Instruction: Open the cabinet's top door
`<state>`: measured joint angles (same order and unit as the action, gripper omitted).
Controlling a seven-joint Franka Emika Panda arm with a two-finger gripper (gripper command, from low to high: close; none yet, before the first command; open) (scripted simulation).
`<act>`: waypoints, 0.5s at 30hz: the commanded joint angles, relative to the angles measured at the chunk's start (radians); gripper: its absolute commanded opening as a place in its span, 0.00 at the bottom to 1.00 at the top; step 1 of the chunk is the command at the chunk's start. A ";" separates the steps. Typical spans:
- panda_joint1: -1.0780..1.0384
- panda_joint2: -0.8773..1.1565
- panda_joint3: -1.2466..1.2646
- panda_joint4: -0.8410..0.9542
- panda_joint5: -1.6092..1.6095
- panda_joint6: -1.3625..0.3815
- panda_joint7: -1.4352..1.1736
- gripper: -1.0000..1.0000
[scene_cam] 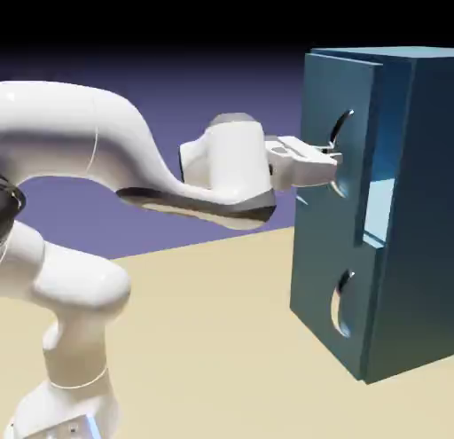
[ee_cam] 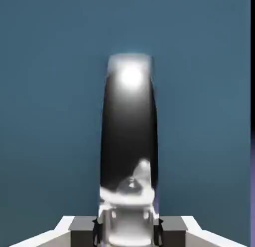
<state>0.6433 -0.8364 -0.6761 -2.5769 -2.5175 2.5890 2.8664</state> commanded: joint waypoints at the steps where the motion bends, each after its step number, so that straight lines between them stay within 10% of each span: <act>1: -0.033 0.003 0.036 -0.015 0.026 -0.012 0.003 0.00; 15: -0.453 -0.013 0.543 -0.147 0.406 -0.091 0.017 0.00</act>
<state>0.1904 -0.8495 -0.1336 -2.7241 -2.1136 2.4988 2.8841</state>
